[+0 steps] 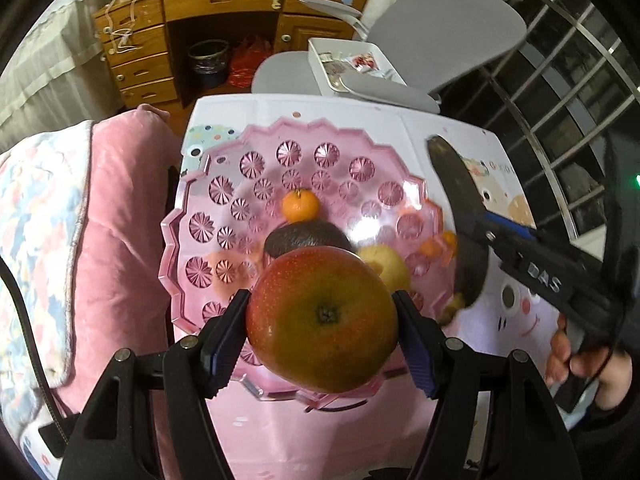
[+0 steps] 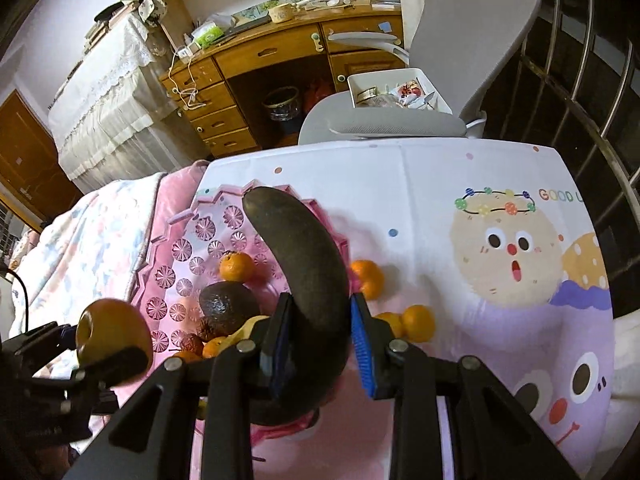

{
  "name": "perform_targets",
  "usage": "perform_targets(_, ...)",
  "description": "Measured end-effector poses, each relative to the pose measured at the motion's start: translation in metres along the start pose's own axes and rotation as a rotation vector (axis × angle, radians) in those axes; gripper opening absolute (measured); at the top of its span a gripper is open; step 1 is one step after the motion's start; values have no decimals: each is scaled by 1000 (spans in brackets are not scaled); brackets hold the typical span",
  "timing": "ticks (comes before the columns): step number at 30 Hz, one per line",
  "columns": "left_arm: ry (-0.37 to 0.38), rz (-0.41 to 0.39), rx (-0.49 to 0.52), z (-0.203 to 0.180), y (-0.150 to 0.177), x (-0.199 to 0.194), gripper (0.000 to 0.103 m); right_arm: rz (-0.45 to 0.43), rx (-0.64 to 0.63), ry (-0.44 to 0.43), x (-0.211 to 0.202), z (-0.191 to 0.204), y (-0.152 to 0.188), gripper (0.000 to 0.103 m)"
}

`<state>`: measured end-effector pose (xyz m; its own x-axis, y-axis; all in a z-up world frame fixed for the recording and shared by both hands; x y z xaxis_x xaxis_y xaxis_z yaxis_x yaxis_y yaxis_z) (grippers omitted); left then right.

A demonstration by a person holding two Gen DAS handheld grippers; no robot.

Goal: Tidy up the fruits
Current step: 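Carry apple and banana into the pink bowl and open both tools, then withdraw both open tools from the bowl toward the remaining mandarins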

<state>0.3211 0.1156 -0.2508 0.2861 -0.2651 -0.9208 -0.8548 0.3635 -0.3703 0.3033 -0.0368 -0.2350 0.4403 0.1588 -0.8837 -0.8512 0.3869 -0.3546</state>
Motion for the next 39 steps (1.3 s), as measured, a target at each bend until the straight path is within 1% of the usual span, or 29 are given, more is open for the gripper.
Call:
perform_targets(3, 32, 9, 35, 1, 9, 6, 69, -4, -22, 23, 11, 12, 7, 28)
perform_targets(7, 75, 23, 75, 0, 19, 17, 69, -7, -101, 51, 26, 24, 13, 28)
perform_targets(10, 71, 28, 115, 1, 25, 26, 69, 8, -139, 59, 36, 27, 16, 28)
perform_targets(13, 64, 39, 139, 5, 29, 36, 69, -8, -205, 77, 43, 31, 16, 28)
perform_targets(16, 80, 36, 146, 6, 32, 41, 69, -25, -269, 95, 49, 37, 15, 28)
perform_targets(19, 89, 24, 149, 6, 31, 42, 69, -24, -270, 115, 56, 36, 14, 28)
perform_targets(21, 94, 21, 148, 6, 30, 43, 69, -55, -277, 101, 53, 40, 11, 29)
perform_targets(23, 96, 25, 141, 6, 31, 43, 69, -86, -291, 98, 48, 46, 7, 31)
perform_targets(24, 96, 31, 139, 6, 31, 43, 69, -99, -290, 102, 44, 46, 5, 35)
perform_targets(25, 97, 37, 139, 6, 32, 43, 69, -102, -285, 101, 42, 47, 4, 39)
perform_targets(28, 116, 30, 127, 4, 31, 37, 71, -108, -261, 83, 31, 44, 2, 43)
perform_targets(30, 131, 12, 112, 1, 27, 30, 78, -108, -248, 89, 23, 37, 3, 47)
perform_targets(31, 131, -1, 110, -1, 24, 25, 79, -107, -240, 90, 20, 32, 3, 49)
perform_targets(35, 113, -14, 101, -10, 17, 15, 82, -94, -216, 94, 5, 15, 10, 54)
perform_targets(39, 97, -30, 77, -19, 10, 7, 82, -77, -218, 90, -8, -4, 17, 58)
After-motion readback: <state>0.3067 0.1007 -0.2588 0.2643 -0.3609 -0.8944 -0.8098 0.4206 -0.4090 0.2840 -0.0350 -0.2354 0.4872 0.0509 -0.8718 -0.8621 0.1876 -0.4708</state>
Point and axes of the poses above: each gripper's, at about its wrist camera, not at the fingertips, and x roughly the way its jaws point, z to its left, y to its underside, the point moved 10 cm from there along x, roughly the way its jaws point, and after that the axes turned 15 degrees about x, right-handed, at the moved point
